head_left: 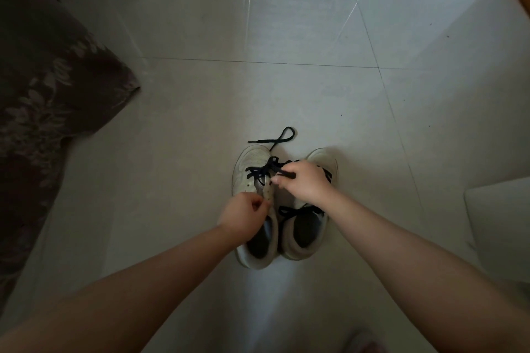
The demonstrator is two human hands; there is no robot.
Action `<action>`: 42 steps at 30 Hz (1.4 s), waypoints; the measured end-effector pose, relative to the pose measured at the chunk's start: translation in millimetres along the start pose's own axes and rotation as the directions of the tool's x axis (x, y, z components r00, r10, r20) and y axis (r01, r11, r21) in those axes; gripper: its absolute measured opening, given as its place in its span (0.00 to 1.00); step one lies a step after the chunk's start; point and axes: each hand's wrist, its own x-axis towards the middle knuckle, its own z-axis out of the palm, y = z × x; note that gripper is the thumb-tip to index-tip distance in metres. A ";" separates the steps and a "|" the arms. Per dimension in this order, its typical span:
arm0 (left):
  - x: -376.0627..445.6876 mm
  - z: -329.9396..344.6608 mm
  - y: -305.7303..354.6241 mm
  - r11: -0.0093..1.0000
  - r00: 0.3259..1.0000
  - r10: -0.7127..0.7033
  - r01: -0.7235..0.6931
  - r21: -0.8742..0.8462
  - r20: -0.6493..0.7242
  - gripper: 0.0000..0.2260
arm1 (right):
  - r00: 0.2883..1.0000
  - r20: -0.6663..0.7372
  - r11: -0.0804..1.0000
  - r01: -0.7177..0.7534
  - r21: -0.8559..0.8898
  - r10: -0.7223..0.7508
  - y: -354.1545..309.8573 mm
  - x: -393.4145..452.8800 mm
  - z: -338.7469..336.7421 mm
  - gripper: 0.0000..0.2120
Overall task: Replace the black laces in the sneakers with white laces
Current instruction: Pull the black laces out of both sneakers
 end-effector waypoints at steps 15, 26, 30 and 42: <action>1.4 2.4 0.1 0.999 1.000 0.001 0.000 -0.037 0.021 0.13 | 0.763 -0.641 0.995 0.031 -0.092 -0.083 15.3 -1.0 -13.9 0.22; 1.4 2.9 0.2 1.000 1.000 -0.019 0.019 -0.024 0.009 0.15 | 0.877 -0.050 0.793 0.405 -0.455 -0.477 6.3 -3.5 8.4 0.06; 1.5 2.0 0.7 0.999 0.999 -0.027 0.028 -0.021 0.030 0.13 | 0.899 -0.333 0.877 0.103 -0.469 -0.284 20.3 2.2 -20.7 0.09; -1.1 -7.5 -2.7 0.977 0.957 -0.210 0.212 -0.014 -0.200 0.18 | 0.894 -0.013 0.851 0.422 -0.313 -0.448 -22.9 0.1 -13.8 0.10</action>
